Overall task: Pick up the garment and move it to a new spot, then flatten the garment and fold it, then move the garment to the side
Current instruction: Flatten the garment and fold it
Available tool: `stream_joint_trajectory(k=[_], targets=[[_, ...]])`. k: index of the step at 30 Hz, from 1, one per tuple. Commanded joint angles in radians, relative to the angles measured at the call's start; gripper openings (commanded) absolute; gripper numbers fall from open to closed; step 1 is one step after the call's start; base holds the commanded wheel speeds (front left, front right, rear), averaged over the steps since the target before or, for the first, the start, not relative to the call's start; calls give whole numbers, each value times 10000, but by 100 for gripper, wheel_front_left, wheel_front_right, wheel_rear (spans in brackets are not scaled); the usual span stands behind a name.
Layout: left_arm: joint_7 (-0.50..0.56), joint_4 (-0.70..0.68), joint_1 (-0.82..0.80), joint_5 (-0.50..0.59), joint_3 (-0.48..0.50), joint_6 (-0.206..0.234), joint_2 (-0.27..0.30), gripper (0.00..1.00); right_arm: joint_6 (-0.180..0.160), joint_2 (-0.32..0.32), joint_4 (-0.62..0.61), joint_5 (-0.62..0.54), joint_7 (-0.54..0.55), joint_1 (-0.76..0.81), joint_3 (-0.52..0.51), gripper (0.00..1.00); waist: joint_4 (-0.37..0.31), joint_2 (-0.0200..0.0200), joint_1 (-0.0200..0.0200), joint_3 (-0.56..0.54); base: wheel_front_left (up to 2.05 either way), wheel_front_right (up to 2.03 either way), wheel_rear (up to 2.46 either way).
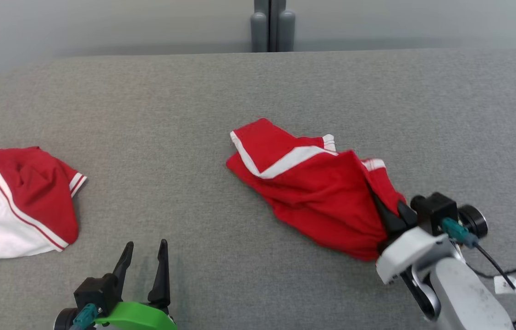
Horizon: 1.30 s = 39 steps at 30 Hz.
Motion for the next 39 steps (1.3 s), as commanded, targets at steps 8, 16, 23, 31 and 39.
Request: stream_joint_trajectory(k=[8,16,23,31,39], targets=[[-4,-16,-3,180,99,-31,69,100,-14,277,-740,-1117,-19,1768,-1560,100,-1031,-1,0,-209,0,0,0],[-4,-75,-332,86,-60,-31,-5,100,-14,662,-1994,-1577,-19,2079,-2226,100,-1329,-1,0,-151,0,0,0],[-4,51,-1376,-177,-684,-31,231,100,-14,720,-2812,-1252,-19,1843,-2189,100,-1496,-1,0,245,0,0,0],[-3,1173,-3763,-958,-2123,-31,1001,100,-14,720,-3024,-1086,-19,1343,-1845,100,-2014,-1,0,1034,0,0,0],[-3,2725,-5331,-1828,-3458,-31,1579,100,-14,721,-3155,-937,-19,1134,-1443,100,-2740,-1,0,1541,0,0,0]])
